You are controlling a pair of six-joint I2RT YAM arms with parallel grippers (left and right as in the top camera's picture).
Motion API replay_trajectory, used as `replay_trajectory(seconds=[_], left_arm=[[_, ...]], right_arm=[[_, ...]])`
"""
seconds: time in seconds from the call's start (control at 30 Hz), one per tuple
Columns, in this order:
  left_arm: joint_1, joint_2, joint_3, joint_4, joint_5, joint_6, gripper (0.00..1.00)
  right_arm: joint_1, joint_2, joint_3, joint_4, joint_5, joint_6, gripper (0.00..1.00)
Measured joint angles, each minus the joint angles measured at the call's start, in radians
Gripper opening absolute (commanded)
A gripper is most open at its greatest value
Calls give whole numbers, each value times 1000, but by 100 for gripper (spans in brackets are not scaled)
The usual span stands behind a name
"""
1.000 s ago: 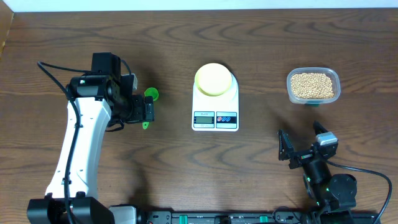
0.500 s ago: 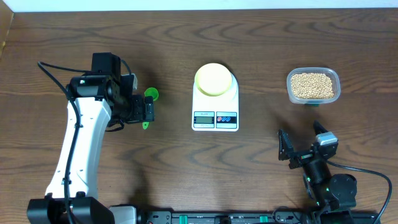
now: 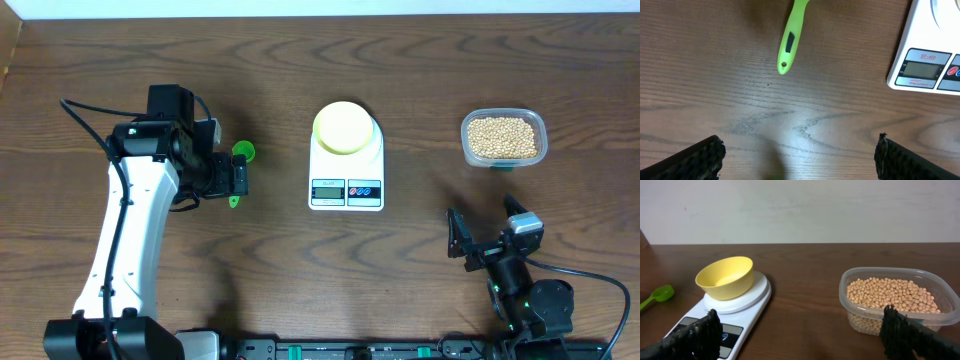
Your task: Scoop item into bowl and weigh 50g on scale
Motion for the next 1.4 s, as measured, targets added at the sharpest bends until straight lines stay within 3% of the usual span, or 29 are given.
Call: replay_trajectory(seconds=[1.13,1.4], left_arm=[[0,0,0,67,37,0,98],[0,0,-82,184,52,0,98]], right_arm=[[0,0,0,0,0,0,99],[0,0,0,0,0,0,99]])
